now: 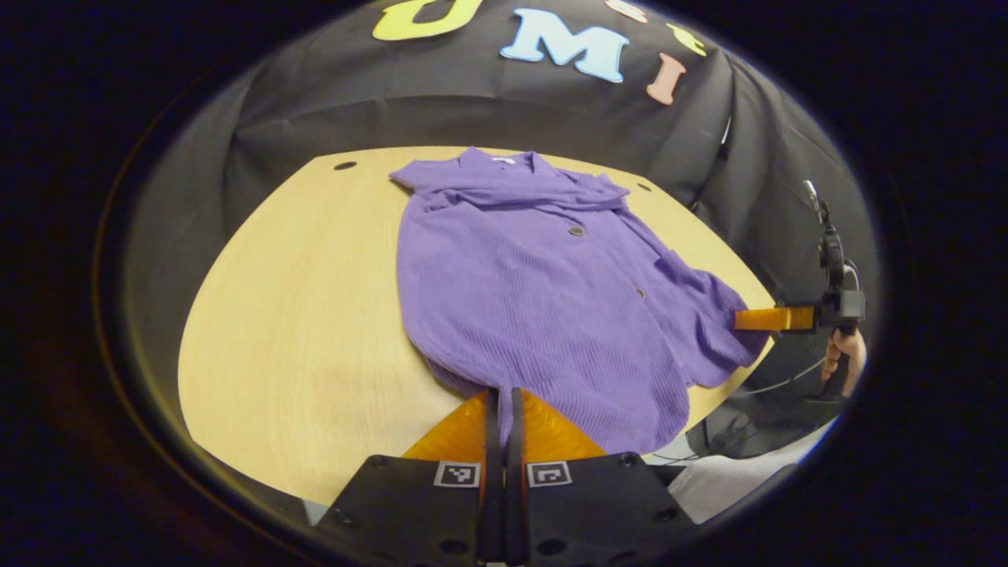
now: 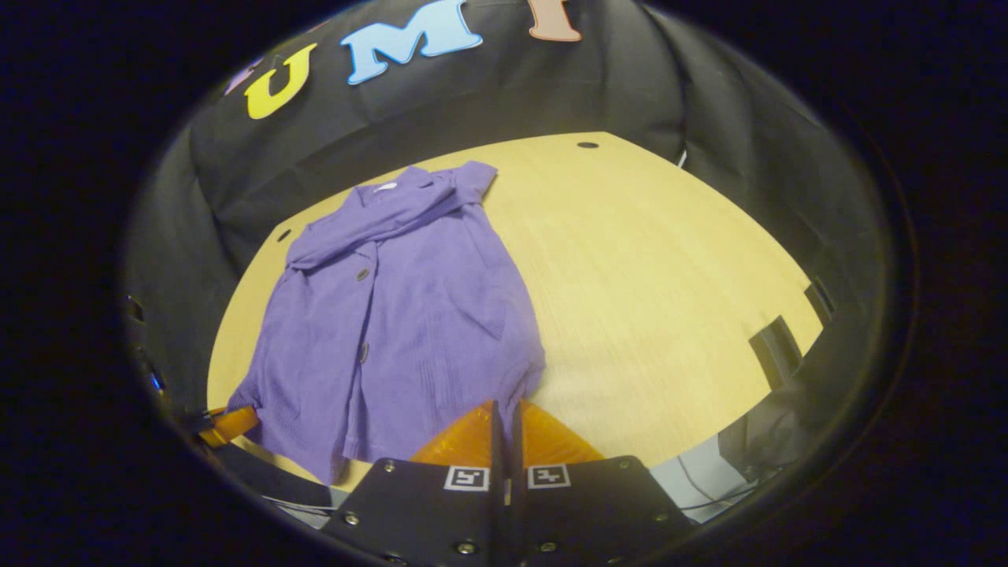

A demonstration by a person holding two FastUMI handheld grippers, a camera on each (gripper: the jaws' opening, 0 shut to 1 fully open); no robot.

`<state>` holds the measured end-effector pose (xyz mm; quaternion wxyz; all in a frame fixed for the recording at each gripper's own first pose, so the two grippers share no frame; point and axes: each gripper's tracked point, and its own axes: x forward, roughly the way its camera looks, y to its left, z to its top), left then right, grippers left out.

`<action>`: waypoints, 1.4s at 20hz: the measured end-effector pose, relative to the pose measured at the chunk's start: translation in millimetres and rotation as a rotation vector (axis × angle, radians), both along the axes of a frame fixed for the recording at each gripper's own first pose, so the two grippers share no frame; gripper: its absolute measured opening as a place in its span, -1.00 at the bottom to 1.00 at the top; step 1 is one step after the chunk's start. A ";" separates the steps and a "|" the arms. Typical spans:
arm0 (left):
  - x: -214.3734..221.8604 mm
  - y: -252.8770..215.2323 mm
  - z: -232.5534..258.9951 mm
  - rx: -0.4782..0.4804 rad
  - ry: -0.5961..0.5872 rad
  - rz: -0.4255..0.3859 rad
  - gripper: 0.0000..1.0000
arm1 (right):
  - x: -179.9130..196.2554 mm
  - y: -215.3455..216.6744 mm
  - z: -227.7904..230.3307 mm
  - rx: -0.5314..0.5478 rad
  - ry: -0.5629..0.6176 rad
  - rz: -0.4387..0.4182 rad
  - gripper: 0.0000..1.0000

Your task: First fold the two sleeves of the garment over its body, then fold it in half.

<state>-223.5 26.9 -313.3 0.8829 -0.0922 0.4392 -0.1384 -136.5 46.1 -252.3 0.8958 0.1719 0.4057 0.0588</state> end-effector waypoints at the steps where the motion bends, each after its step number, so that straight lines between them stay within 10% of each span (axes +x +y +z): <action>1: 5.3 0.0 9.5 -0.015 -0.007 0.016 -0.84 | 3.2 1.1 7.1 0.012 -0.008 0.009 -0.94; 28: 274.9 18.4 164.5 -0.081 -0.285 0.198 -0.85 | 248.7 24.8 179.9 0.176 -0.311 0.148 -0.94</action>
